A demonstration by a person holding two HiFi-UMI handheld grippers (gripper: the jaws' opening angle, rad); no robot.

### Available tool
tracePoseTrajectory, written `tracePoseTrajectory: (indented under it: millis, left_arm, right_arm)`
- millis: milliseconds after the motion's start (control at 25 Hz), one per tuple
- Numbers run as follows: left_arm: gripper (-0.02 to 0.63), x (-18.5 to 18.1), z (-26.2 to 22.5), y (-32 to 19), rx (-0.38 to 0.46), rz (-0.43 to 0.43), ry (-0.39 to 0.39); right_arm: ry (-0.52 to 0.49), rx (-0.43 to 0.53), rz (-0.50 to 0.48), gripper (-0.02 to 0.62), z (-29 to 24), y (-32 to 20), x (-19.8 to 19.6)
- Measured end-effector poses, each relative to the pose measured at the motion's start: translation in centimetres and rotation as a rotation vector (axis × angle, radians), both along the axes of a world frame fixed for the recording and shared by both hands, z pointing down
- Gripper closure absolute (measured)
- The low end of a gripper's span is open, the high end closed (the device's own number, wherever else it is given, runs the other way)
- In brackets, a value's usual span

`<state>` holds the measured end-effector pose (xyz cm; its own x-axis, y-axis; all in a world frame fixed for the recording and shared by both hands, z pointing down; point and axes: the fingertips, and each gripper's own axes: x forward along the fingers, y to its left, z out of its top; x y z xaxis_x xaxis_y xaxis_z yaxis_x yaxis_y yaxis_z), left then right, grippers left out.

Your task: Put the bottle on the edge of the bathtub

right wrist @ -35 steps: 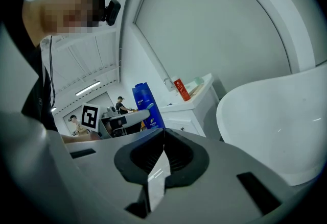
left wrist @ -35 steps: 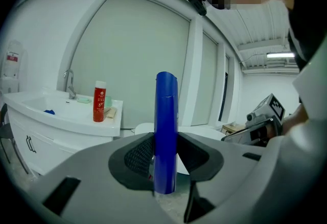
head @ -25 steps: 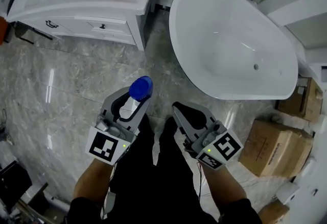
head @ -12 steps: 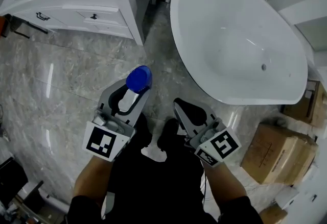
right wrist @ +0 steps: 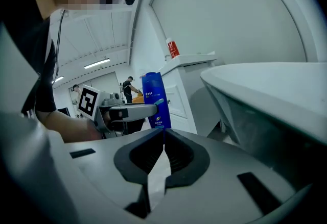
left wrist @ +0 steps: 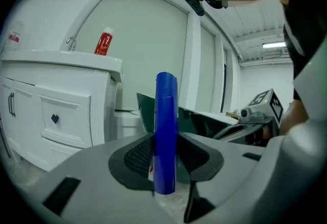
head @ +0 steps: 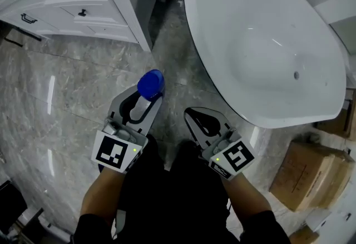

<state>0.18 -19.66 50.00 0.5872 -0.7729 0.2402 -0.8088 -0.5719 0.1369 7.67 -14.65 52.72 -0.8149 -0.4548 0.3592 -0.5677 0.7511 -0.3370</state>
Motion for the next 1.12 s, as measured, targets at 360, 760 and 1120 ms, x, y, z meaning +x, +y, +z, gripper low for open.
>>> tracePoseTrajectory:
  millis: [360, 760, 1120]
  left_arm:
    - [0.453, -0.6, 10.6, -1.3, 0.034, -0.028, -0.004]
    - [0.454, -2.5, 15.9, -3.0, 0.038, -0.027, -0.008]
    - [0.453, -4.8, 18.4, -4.9, 0.127, 0.052, -0.045]
  right_arm:
    - [-0.006, 0.060, -0.031, 0.566, 10.2, -1.0, -2.4]
    - [0.002, 0.090, -0.027, 0.566, 15.3, -0.9, -1.5]
    - [0.025, 0.027, -0.046, 0.566, 19.8, 0.2, -1.6]
